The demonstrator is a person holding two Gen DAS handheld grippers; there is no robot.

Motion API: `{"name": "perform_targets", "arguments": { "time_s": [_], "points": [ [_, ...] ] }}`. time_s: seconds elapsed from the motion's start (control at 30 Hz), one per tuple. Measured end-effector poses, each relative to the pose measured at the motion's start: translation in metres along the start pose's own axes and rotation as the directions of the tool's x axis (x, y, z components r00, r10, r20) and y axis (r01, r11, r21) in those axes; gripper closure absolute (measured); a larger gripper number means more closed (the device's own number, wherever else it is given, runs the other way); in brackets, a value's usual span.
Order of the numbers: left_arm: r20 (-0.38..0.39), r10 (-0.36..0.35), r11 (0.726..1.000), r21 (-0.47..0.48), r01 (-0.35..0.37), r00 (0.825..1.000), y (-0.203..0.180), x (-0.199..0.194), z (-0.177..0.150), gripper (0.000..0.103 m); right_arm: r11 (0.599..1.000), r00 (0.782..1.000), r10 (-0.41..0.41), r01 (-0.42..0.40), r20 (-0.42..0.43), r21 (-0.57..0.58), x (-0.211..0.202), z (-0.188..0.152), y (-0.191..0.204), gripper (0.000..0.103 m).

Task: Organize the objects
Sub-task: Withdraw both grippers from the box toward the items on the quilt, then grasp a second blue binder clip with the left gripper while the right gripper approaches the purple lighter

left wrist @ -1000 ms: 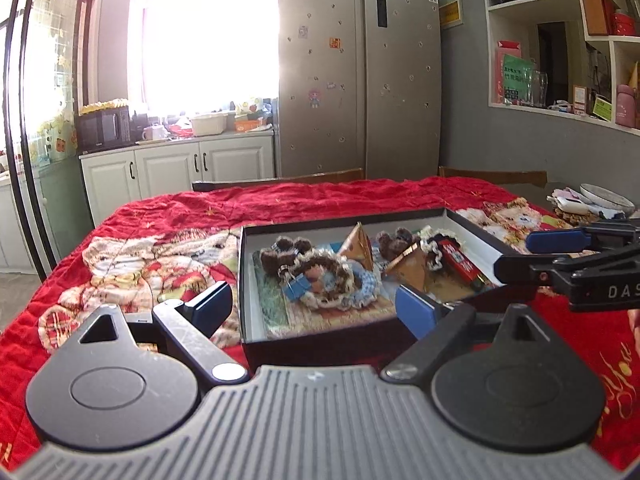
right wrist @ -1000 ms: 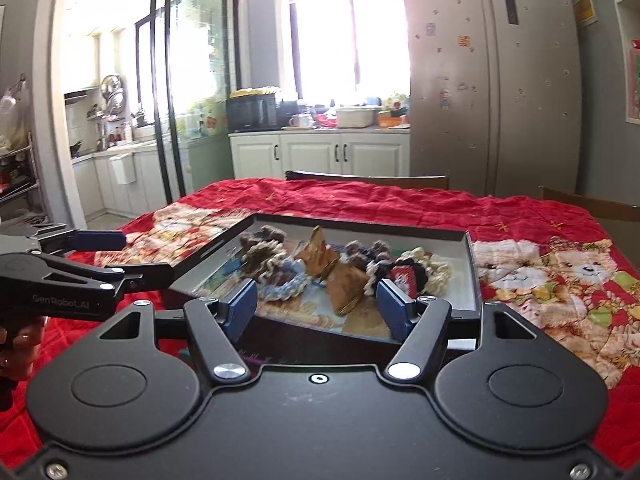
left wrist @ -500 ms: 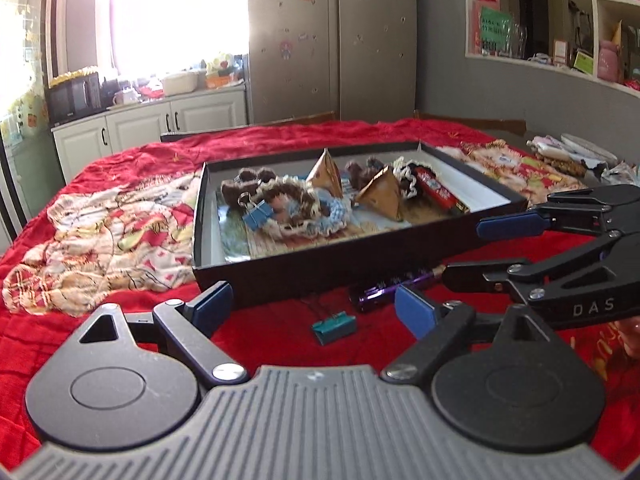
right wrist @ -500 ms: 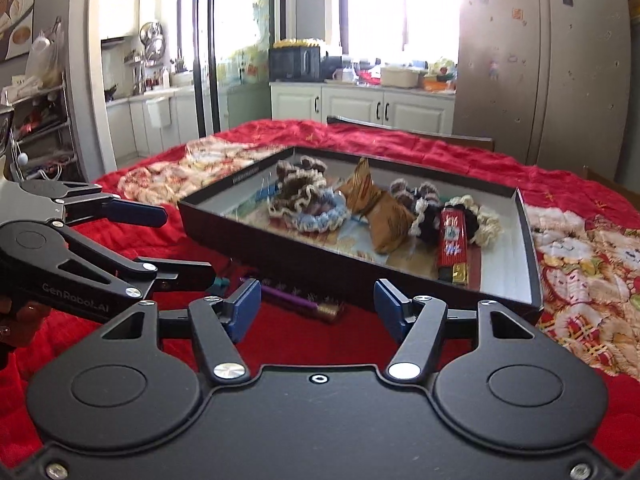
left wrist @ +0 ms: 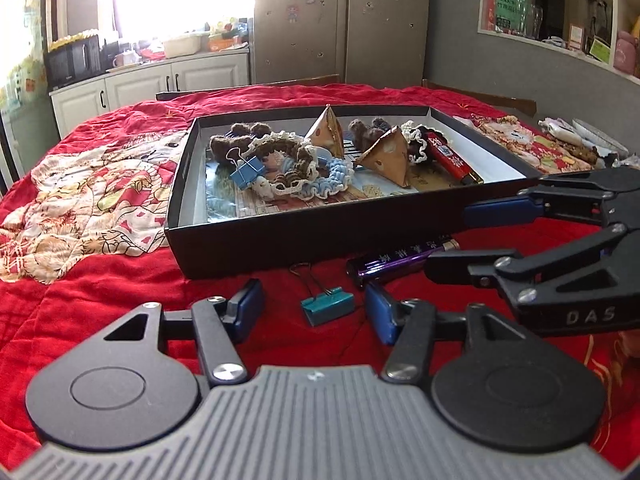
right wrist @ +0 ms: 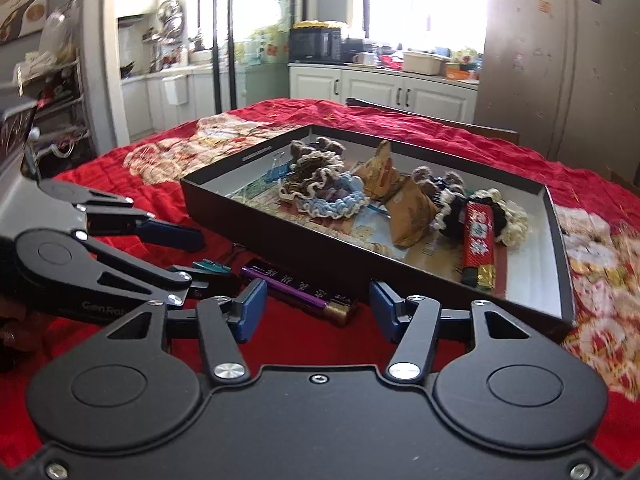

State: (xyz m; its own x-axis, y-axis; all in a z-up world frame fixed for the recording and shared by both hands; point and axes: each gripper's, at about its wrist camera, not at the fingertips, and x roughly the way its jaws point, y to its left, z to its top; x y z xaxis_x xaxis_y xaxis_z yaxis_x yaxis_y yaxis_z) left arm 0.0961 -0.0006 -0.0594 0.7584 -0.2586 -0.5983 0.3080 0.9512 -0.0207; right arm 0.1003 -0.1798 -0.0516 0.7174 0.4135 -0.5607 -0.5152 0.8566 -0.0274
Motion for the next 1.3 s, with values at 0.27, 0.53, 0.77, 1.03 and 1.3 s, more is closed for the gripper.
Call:
{"name": "perform_targets", "arguments": {
  "time_s": [0.27, 0.53, 0.77, 1.03, 1.3],
  "points": [
    [-0.007, 0.01, 1.0, -0.003, -0.01, 1.0, 0.0, 0.001, -0.001, 0.051, 0.991, 0.995, 0.087, -0.092, -0.049, -0.101, 0.014, 0.005, 0.003, 0.052],
    [-0.007, 0.029, 1.0, 0.008, -0.028, 1.0, 0.003, -0.005, -0.003, 0.069, 0.98, 0.992, 0.098, -0.111, -0.082, -0.166, 0.018, 0.008, 0.009, 0.053],
    [-0.008, 0.037, 0.999, 0.011, -0.037, 0.999, 0.008, -0.011, -0.006, 0.076, 0.976, 0.987, 0.114, -0.133, -0.117, -0.172, 0.021, 0.012, 0.008, 0.051],
    [-0.01, 0.039, 0.999, 0.017, -0.038, 0.999, 0.012, -0.015, -0.007, 0.076, 0.973, 0.975, 0.179, -0.195, -0.132, -0.121, 0.013, 0.012, 0.003, 0.056],
    [-0.01, 0.032, 0.999, 0.018, -0.032, 0.999, 0.013, -0.016, -0.008, 0.076, 0.976, 0.983, 0.139, -0.157, -0.123, -0.15, 0.024, 0.017, 0.001, 0.057]
  ]
}}
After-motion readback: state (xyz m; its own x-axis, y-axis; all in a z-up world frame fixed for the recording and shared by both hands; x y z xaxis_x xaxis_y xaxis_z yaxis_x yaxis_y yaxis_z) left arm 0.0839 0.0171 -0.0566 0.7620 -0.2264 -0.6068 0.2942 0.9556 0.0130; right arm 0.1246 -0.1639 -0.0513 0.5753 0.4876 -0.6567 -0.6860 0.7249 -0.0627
